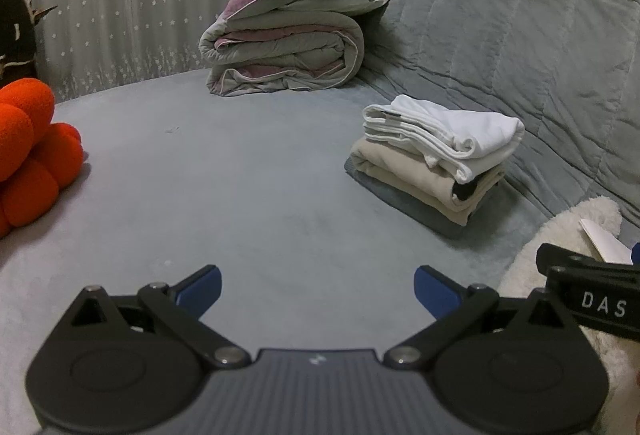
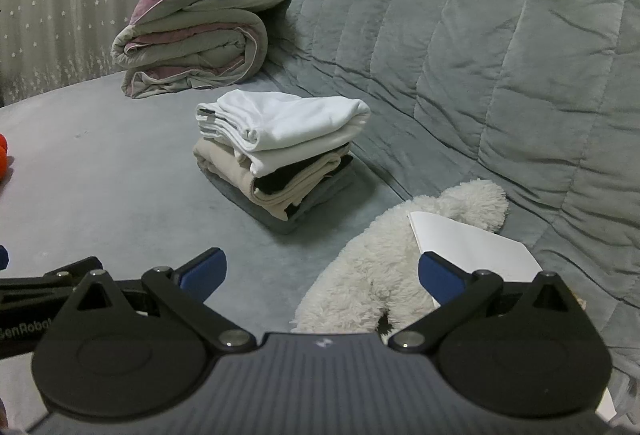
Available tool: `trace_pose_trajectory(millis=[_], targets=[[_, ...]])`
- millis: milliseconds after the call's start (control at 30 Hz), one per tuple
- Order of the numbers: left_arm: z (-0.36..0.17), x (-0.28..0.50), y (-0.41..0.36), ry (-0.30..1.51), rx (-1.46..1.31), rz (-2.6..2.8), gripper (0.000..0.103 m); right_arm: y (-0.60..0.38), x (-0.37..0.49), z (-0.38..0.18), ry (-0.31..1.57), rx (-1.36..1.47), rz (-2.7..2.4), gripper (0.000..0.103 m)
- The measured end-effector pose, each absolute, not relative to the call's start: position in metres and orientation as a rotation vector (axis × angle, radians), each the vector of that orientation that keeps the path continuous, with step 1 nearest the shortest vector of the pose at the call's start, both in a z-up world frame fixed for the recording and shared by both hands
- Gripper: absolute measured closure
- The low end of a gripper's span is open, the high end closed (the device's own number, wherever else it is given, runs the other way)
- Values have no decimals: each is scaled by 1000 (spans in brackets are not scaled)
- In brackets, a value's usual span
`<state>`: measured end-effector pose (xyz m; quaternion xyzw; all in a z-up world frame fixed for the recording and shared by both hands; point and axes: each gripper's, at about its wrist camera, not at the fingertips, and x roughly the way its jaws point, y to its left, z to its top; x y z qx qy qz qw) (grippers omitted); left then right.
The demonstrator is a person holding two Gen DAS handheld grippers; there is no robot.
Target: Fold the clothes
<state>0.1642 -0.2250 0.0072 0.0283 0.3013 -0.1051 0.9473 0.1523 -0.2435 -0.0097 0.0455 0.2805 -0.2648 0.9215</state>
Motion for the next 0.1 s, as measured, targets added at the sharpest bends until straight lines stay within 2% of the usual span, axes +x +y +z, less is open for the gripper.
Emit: trace_pose_trajectory(millis=[100], targets=[[7,164,-226,610,63,-214,1,-243,152,-10,576,92,-545,0]])
